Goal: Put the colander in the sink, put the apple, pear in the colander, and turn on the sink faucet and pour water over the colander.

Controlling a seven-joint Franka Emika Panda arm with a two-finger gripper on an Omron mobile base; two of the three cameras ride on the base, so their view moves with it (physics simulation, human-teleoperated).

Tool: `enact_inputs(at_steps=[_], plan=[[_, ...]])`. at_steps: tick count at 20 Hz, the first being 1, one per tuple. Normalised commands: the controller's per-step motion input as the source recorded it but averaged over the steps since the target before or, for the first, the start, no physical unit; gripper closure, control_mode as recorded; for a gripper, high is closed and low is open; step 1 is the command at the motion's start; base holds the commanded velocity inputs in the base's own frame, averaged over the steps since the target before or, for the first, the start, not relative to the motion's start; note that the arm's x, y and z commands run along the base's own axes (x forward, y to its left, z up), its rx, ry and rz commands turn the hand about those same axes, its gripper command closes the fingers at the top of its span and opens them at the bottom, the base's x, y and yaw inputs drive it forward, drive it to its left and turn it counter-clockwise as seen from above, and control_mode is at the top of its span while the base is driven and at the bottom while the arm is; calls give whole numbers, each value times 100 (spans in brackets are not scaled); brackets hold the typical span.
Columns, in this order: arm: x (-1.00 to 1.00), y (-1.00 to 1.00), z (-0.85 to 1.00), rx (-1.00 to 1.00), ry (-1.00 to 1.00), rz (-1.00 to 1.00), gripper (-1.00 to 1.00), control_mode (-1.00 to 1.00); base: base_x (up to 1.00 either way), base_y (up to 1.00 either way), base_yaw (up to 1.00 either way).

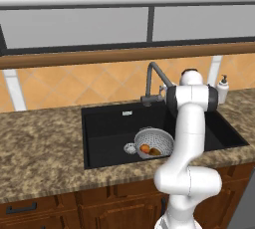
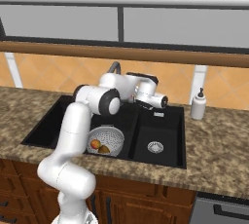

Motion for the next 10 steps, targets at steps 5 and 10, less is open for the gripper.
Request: enact_inputs(at_steps=[5, 10], plan=[[-5, 4, 0, 0, -6, 6, -100, -100, 0, 0, 0], [-2, 9, 1, 0, -9, 5, -100, -100, 0, 0, 0]])
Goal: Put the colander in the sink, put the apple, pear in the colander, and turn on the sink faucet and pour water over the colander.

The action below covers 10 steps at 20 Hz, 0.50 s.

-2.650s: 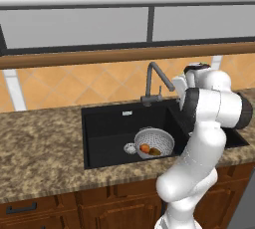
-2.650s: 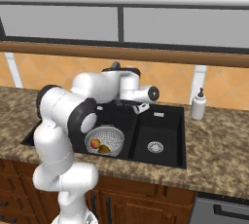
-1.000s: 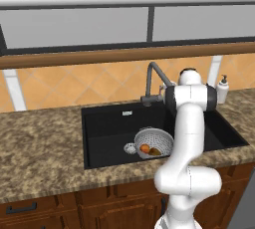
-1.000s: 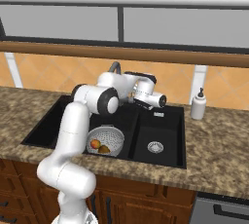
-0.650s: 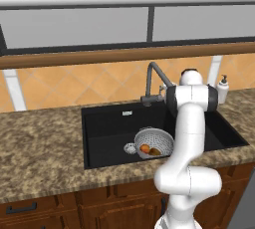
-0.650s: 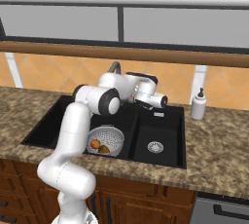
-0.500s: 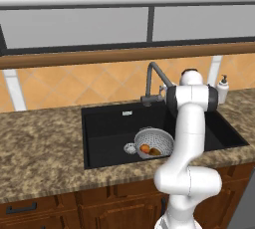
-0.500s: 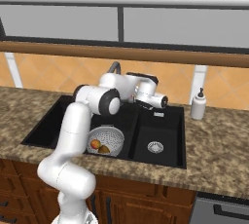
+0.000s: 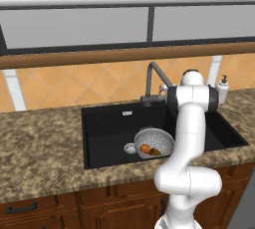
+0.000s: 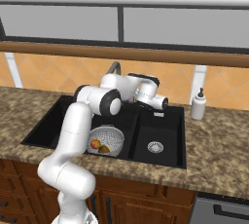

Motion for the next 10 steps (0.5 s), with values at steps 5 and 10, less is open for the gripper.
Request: enact_inputs(at_steps=[5, 10], plan=[[-2, 3, 9, 0, -11, 3, -100, -100, 0, 0, 0], [25, 5, 1, -1, -4, 0, -100, -100, 0, 0, 0]])
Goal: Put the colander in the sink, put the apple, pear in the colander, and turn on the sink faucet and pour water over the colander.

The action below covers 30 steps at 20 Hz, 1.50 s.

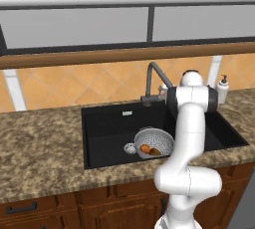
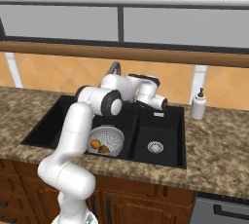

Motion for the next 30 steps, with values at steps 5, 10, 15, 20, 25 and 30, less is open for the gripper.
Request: enact_inputs(at_steps=[5, 10, 15, 20, 25, 30], plan=[[42, 7, 0, -3, 0, 0, -100, -100, 0, 0, 0], [35, 0, -1, -1, 0, 0, 100, -100, 0, 0, 0], [6, -43, 0, 0, 0, 0, 100, -100, 0, 0, 0], [-2, -97, -2, 0, 0, -4, 100, -100, 0, 0, 0], [-11, -100, -13, 0, 0, -7, 100, -100, 0, 0, 0], [-36, -100, -20, 0, 0, -7, 100, -100, 0, 0, 0]])
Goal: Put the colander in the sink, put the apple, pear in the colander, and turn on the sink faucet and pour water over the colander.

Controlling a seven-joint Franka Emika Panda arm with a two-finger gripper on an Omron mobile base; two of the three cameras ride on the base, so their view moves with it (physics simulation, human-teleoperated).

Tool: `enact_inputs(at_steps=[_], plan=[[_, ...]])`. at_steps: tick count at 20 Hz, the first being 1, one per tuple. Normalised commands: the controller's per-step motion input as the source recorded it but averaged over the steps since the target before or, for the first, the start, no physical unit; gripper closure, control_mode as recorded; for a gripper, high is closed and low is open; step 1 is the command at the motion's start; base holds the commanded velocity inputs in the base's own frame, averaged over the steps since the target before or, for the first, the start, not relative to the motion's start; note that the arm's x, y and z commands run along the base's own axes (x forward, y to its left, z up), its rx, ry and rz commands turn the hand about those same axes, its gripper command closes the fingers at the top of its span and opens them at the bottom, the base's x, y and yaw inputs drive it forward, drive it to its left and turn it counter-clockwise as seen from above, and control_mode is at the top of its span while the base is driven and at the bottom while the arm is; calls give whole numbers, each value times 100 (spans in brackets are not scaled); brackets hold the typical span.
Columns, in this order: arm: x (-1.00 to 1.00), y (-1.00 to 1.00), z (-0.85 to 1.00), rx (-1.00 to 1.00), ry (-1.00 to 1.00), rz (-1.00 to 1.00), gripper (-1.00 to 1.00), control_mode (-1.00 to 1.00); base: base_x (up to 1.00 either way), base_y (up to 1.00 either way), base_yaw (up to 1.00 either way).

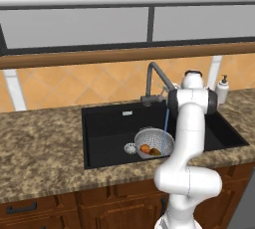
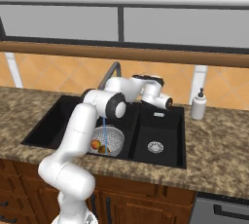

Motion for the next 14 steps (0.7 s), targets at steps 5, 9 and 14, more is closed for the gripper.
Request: enact_inputs(at_steps=[5, 9, 14], plan=[[-46, -97, -13, 1, 0, -4, 100, -100, 0, 0, 0], [-55, -77, 0, 7, 0, 0, 100, -100, 0, 0, 0], [-71, -55, 10, 10, -1, 0, 100, -100, 0, 0, 0]])
